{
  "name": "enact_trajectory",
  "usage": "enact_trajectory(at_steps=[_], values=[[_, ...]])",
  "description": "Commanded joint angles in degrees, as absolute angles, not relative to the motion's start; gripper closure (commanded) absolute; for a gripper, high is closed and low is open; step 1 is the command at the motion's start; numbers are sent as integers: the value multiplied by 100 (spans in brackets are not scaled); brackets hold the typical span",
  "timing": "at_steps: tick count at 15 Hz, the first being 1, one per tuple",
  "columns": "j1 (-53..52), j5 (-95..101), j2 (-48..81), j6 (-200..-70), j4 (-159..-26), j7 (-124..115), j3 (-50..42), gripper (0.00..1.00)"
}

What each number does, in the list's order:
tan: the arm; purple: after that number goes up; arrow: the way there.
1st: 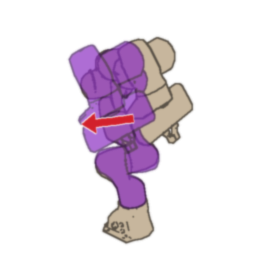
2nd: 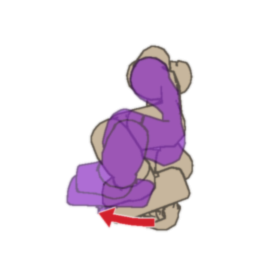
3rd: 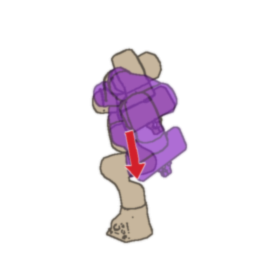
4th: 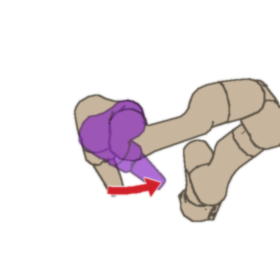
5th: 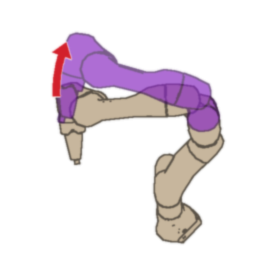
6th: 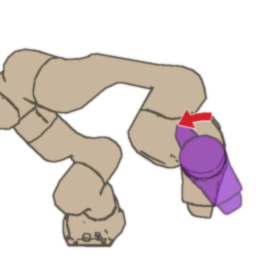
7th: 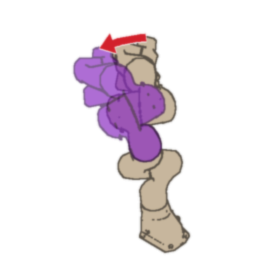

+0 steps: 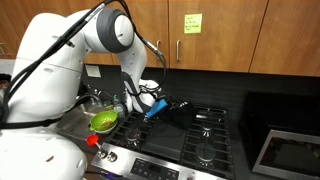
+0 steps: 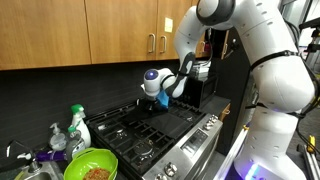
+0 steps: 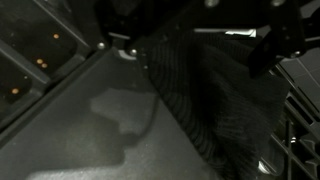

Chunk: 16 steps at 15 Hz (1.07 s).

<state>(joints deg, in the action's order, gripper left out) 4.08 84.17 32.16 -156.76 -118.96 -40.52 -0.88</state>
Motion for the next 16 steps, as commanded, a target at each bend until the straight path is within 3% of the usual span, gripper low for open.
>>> enact_trajectory(at_steps=[1, 13, 15, 16], values=[[495, 8454, 3413, -15908, -11549, -3899, -83, 0], [633, 8557, 3853, -15961, -11238, -4039, -252, 0], [670, 8565, 3929, -16008, -11194, -4050, -254, 27], [675, 8542, 3949, -16003, -11198, -4053, -246, 32]])
